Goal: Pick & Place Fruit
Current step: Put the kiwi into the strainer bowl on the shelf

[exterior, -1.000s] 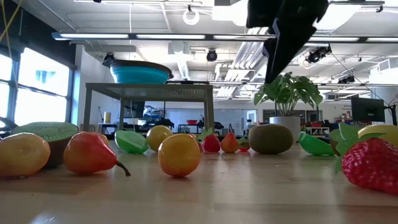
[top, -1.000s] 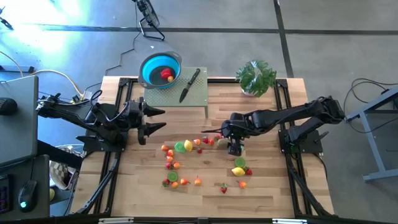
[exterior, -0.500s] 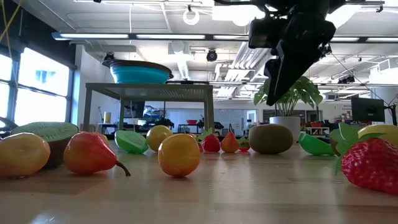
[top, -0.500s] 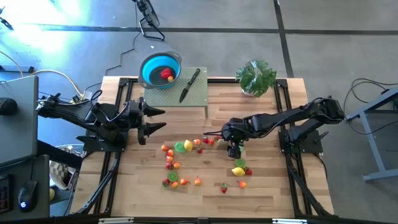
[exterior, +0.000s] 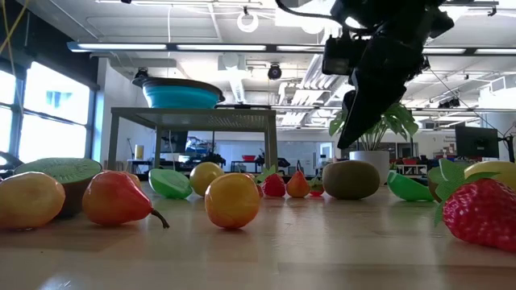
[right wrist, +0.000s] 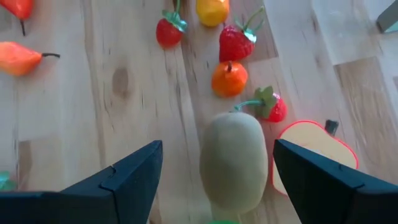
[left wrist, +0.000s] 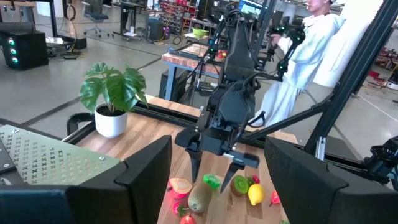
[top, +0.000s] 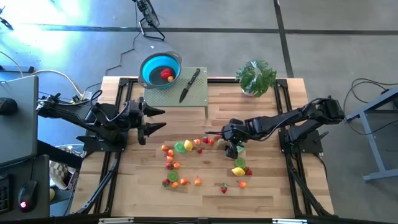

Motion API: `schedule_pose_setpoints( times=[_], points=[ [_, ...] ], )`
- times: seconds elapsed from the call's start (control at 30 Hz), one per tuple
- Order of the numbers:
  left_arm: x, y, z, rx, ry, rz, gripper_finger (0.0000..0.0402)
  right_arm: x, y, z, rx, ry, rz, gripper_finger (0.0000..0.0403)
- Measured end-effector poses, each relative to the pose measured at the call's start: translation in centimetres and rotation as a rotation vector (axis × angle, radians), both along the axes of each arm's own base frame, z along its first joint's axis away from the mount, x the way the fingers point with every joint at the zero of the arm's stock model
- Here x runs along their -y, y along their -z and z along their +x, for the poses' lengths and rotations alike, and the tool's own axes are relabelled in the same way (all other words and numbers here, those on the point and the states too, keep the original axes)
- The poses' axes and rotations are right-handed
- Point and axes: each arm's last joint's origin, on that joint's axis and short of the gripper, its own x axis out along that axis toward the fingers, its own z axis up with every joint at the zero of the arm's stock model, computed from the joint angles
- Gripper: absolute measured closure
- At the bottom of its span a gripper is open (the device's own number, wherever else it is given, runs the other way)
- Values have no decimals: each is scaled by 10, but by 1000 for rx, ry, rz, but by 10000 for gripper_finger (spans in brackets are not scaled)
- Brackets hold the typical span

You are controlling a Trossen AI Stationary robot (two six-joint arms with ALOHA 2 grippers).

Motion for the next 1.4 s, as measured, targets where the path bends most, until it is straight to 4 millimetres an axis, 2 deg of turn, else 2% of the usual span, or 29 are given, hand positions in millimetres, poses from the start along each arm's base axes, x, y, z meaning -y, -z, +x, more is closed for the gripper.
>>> schedule_pose_setpoints(
  times=[0.27,0.63,0.97,1.27,1.4],
  points=[
    [0,0,0,0,0,0,153,0,14,1,-1,28,2,105],
    [0,0,0,1,0,-1,153,-5,56,12,-123,15,-5,105],
    [0,0,0,0,0,0,153,-5,57,13,-110,11,-8,106],
    [0,0,0,-3,0,0,153,-5,56,14,-105,10,-7,160],
    [0,0,0,-3,0,0,153,-5,56,14,-104,8,-5,162]
  ],
)
